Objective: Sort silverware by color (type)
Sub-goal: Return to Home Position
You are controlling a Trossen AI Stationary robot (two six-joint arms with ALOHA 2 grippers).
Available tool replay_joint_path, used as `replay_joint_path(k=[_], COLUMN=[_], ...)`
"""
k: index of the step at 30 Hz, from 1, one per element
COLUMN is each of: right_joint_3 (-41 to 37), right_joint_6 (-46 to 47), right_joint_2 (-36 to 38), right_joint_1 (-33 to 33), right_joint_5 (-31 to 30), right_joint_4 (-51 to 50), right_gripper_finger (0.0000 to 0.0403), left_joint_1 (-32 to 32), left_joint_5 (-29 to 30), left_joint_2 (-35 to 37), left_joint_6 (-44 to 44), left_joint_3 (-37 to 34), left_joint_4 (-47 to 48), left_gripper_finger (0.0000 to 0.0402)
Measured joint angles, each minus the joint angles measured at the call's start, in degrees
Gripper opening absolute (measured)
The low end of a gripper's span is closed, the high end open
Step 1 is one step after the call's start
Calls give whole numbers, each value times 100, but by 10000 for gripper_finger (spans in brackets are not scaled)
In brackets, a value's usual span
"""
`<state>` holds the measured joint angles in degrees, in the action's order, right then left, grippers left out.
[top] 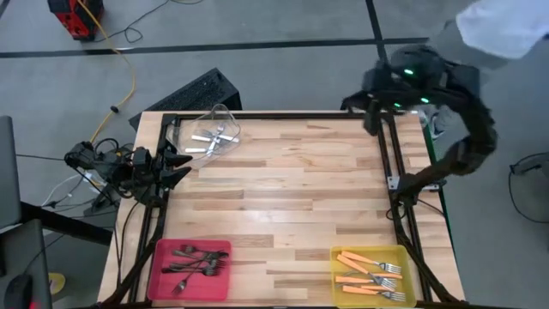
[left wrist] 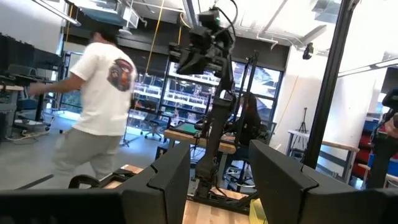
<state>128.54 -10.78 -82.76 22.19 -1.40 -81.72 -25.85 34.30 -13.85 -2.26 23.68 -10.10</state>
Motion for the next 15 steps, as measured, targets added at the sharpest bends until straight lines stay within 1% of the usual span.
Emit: replay_joint_path(k=[5, 10, 15], right_joint_3=[-1005, -2401, -3802], right_joint_6=[314, 371, 190], right_joint_2=[962, 1992, 3027], right_joint_1=[-138, -291, -342], right_joint_5=[7, 1, -1], right_joint_4=[344, 1181, 1902], right_gripper_finger=[60, 60, 60], left_joint_1=[0, 0, 1], left_joint_5=[0, 48, 52], left_joint_2=[0, 0, 0], left_joint_6=[-2, 28, 24], left_joint_3=[0, 0, 0], left_joint_4=[8, 8, 12], left_gripper_finger=[151, 151, 151])
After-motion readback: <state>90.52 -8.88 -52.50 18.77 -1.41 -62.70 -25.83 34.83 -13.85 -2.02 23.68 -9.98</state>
